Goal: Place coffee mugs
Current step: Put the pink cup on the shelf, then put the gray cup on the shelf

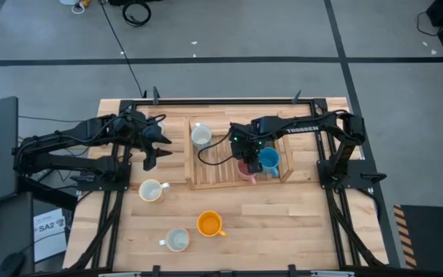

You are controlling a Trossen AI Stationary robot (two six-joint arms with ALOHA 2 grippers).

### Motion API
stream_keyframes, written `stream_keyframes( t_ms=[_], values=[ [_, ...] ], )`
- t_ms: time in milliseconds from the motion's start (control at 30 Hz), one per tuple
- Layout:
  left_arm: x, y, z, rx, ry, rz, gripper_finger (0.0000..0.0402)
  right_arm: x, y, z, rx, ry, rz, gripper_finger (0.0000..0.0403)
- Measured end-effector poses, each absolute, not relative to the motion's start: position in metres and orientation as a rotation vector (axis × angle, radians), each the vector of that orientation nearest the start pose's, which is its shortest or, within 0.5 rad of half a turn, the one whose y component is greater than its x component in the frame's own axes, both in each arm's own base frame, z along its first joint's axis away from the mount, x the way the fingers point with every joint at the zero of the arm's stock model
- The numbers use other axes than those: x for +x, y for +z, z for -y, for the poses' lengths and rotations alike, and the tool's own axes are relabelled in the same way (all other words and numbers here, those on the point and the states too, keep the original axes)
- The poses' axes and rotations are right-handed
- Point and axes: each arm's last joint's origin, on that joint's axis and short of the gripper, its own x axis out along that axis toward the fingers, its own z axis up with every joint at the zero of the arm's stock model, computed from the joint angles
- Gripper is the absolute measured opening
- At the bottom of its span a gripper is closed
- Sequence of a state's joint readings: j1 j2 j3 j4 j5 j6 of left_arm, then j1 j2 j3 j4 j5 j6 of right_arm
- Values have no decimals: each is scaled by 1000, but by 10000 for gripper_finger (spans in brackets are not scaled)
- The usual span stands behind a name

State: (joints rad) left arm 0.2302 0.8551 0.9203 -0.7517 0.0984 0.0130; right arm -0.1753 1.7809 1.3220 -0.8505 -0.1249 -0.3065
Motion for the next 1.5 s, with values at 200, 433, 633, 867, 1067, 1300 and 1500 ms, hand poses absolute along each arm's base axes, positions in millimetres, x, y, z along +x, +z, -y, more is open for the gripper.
stream_keyframes(
  t_ms=[200, 433, 633, 867, 1067, 1300, 1500],
  values=[
    [158, 317, -34, -100, 123, -679, 201, 342, 214, 57, -70, 151, -1285, 151],
    [158, 317, -34, -100, 122, -679, 201, 341, 214, 58, -91, 123, -1293, 151],
    [158, 317, -34, -102, 123, -679, 201, 341, 214, 58, -91, 123, -1293, 150],
    [158, 317, -36, -111, 188, -680, 201, 341, 214, 58, -91, 124, -1293, 150],
    [157, 317, -39, -75, 304, -685, 201, 341, 214, 58, -91, 124, -1293, 150],
    [153, 317, -53, -105, 492, -677, 201, 341, 214, 58, -91, 124, -1293, 150],
    [142, 316, -74, -152, 650, -693, 201, 341, 214, 58, -91, 124, -1293, 150]
  ],
)
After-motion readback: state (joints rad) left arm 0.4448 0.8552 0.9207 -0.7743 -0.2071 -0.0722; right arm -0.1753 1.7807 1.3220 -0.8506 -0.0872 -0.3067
